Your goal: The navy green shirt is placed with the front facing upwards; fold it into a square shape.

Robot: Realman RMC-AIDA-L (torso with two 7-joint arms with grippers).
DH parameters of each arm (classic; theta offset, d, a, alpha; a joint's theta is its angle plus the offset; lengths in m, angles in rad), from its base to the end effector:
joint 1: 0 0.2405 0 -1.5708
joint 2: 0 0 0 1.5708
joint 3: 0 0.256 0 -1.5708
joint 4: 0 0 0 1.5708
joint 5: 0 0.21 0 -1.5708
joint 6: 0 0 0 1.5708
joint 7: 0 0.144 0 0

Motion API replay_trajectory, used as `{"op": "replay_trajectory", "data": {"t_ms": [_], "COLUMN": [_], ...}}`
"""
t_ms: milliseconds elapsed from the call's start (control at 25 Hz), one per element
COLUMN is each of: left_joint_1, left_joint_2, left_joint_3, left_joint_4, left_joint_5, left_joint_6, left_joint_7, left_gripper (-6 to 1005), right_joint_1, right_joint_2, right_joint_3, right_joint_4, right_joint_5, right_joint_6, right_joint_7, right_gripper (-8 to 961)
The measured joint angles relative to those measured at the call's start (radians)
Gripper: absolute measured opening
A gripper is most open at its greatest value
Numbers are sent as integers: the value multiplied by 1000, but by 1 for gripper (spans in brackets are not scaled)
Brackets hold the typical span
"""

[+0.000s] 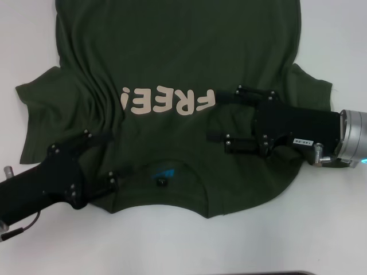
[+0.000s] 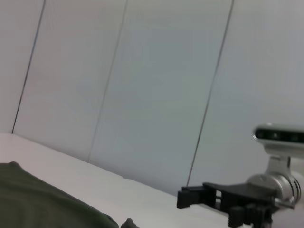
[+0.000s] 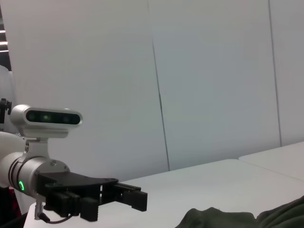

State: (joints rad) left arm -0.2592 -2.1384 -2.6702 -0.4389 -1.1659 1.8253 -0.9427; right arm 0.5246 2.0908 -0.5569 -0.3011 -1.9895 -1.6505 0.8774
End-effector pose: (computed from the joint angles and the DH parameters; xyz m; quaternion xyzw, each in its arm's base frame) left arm -0.3047 0.2102 -0.0251 -0.8839 -0.2027 -0.3895 0.1608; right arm 0.2624 0.2824 -0.0474 -0.9259 0.1172 0.3399 0.1157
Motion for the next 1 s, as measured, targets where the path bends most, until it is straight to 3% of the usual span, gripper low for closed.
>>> {"op": "replay_trajectory", "data": {"t_ms": [120,240,400,560,680,1000], "left_joint_1": [-18,-59,-123,-174,-211,-254], "left_joint_2": [4,18,46,77,104,167], "left_joint_3": [-28,-57,2,32,36,48], "left_joint_4": [-7,-60,-189,-229,-230,-241], "left_joint_5": [-15,-19,29,97,180,292], "left_joint_6": [0,-8,-35,-110,-156,-186], "left_joint_7": [-145,-457,-870,-1178,-1332,-1514], "left_gripper": [754,753,751,750,750,749], "right_joint_1": [0,0,0,0,0,1], "right_joint_2": [0,0,0,0,0,0], "right_joint_3": [0,0,0,0,0,0], "right_joint_4": [2,3,4,4,4,-2], "right_joint_5": [0,0,-1,-2,-4,-6], "right_joint_6": [0,-4,-7,-8,-9,-15], "right_joint_7": [2,6,6,6,6,6], "right_gripper": [824,824,824,823,823,823]}}
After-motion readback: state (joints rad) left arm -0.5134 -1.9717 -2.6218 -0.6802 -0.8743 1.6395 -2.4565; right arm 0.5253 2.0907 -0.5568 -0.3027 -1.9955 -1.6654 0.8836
